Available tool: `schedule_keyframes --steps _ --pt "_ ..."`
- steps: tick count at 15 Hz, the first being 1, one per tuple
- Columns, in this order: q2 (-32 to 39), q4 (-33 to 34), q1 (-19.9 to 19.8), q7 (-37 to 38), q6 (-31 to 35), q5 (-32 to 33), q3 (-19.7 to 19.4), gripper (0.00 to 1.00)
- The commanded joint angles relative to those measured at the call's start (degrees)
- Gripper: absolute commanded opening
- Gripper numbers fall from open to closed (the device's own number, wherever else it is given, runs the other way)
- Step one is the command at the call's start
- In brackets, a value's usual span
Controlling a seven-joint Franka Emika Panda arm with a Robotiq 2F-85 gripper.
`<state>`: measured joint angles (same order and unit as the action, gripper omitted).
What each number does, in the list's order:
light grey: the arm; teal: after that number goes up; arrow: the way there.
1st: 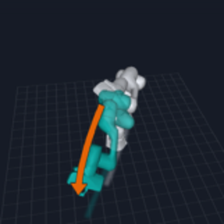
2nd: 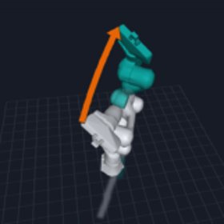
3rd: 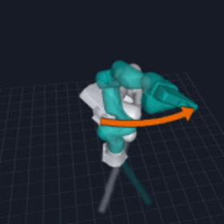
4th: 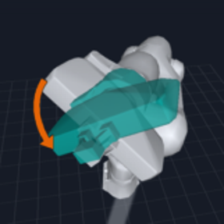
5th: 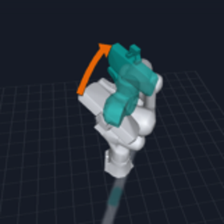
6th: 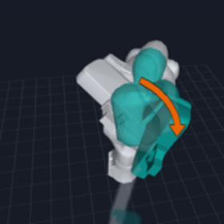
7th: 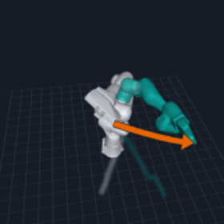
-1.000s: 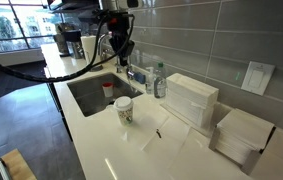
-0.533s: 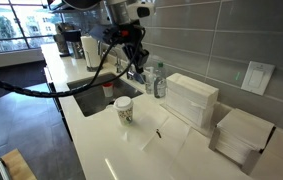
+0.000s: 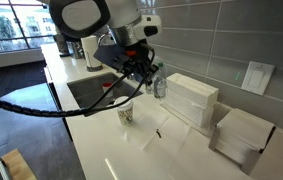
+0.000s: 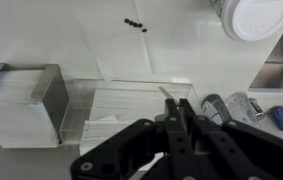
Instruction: Pull out the mixing stick from the top hole in the lid of the paper cup lid and put it on the white serviette on the kitchen counter
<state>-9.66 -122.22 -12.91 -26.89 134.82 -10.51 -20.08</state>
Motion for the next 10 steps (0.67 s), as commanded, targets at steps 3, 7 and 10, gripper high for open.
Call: schedule_keyframes --steps 3,7,10 --pt "0.0 -2.8 -0.3 -4.3 4.3 0.1 -1.0 0.07" --pt "0.0 -4.5 -0.3 -4.9 5.5 0.1 -1.2 0.07" --pt "-0.8 -5.3 0.2 -7.4 4.3 -1.0 -1.5 0.02"
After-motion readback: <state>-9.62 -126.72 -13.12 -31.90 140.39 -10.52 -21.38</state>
